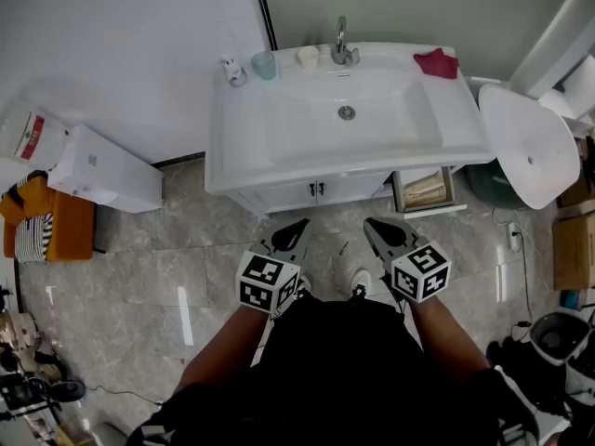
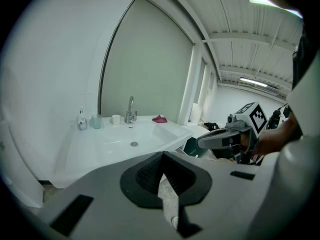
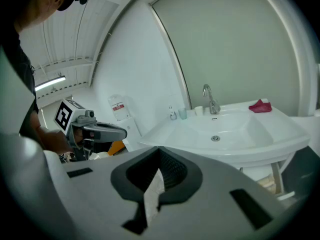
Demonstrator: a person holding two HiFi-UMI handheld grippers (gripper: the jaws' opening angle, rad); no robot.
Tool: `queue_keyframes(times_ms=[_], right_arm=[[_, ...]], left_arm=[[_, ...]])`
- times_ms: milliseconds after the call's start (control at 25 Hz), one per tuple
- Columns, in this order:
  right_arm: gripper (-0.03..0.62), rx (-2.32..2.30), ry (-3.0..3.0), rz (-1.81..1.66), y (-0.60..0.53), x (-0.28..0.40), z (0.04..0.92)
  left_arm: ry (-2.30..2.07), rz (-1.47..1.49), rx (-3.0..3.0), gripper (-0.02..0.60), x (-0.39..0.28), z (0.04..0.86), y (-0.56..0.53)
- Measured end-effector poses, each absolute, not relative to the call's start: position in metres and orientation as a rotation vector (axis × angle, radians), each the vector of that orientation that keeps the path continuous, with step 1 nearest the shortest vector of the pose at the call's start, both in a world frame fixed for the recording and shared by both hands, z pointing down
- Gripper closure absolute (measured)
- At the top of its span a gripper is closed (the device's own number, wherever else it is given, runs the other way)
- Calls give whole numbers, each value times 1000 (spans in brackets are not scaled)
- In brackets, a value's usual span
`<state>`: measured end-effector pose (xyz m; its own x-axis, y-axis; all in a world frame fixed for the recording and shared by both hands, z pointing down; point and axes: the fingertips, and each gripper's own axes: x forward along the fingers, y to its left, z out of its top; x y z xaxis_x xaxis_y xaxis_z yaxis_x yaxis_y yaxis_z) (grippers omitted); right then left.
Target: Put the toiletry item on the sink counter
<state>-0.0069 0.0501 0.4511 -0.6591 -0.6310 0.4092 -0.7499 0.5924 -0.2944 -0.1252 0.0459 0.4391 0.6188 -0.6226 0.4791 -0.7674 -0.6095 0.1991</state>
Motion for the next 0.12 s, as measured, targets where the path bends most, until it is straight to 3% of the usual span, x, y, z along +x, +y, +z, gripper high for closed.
queue_keyframes(times_ms=[120], right_arm=[[591,1135,-2564,654,50,-7,451]], left_arm=[[-1110,516,2460,578,-126,439,46]])
